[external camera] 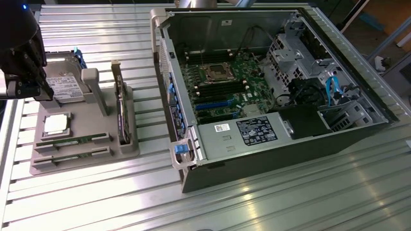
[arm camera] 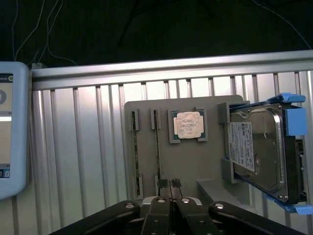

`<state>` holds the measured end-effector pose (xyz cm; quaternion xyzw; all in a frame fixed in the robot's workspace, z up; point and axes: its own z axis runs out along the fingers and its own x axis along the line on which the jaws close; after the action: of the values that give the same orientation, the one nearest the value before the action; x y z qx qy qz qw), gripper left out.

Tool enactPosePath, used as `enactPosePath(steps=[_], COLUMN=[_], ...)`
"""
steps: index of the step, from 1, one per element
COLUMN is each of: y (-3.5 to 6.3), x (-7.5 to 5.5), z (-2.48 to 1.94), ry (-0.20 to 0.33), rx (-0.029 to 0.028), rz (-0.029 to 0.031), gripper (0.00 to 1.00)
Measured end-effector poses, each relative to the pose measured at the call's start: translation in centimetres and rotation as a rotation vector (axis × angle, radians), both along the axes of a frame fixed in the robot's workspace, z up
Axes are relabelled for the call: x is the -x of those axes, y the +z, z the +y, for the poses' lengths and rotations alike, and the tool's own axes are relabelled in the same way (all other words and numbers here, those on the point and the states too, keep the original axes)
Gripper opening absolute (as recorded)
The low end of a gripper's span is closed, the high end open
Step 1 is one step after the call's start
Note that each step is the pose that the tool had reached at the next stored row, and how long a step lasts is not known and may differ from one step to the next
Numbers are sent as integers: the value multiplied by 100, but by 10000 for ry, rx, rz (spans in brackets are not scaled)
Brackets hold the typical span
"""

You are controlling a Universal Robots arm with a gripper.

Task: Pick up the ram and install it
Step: 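Pick up the ram and move it above insertion slot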

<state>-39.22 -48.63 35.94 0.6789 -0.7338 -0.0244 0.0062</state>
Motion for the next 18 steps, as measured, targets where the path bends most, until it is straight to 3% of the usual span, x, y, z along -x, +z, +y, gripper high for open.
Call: enactPosePath(steps=[4, 5, 12, 13, 15, 18], y=[0, 0, 0, 0, -1, -40], x=[0, 0, 0, 0, 0, 0], z=[-1, -1, -3, -3, -3, -28], ry=[1, 0, 0, 0, 1, 5], rx=[0, 0, 0, 0, 0, -4], rz=[1, 0, 1, 1, 0, -2], gripper=[12, 18, 20, 26, 26, 26])
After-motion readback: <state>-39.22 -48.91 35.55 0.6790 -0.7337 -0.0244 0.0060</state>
